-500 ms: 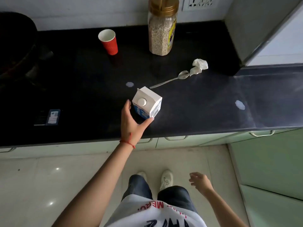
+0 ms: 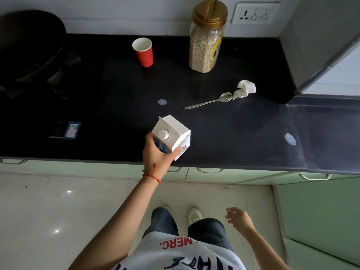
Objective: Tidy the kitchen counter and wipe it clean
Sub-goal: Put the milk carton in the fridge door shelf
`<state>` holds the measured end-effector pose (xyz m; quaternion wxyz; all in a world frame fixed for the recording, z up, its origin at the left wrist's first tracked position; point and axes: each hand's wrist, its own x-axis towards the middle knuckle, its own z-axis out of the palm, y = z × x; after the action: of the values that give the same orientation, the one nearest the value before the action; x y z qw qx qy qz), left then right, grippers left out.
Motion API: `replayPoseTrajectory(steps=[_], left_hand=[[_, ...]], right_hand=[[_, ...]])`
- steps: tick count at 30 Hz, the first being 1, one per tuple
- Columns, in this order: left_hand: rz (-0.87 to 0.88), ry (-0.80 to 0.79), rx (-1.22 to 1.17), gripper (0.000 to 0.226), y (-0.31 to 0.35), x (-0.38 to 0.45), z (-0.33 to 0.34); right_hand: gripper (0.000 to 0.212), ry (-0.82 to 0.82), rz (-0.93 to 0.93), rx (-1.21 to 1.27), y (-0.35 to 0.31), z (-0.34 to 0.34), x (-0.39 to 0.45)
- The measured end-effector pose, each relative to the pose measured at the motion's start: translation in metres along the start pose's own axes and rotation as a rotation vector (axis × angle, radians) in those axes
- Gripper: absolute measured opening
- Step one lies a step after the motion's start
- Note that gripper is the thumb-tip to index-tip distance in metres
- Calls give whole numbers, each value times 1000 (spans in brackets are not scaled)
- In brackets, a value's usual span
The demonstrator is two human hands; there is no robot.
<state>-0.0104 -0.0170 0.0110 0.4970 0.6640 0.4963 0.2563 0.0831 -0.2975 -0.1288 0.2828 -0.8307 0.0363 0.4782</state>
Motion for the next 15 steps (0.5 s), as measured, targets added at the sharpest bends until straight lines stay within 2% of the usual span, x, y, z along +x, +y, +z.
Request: replayPoseTrajectory(steps=[4,7,15], left_hand=[[-30,46,-19,68,-13,-48,-35],[-117,111,-20,63,-32,-87,-60],[-487,469,-14,53,-110,-183,-125]], right_hand=[[13,-86,-37,-73,-6,4,8],[14,-140,-54,-198,-8,7,16],[11,-315,-159,-551,-45,47,26]])
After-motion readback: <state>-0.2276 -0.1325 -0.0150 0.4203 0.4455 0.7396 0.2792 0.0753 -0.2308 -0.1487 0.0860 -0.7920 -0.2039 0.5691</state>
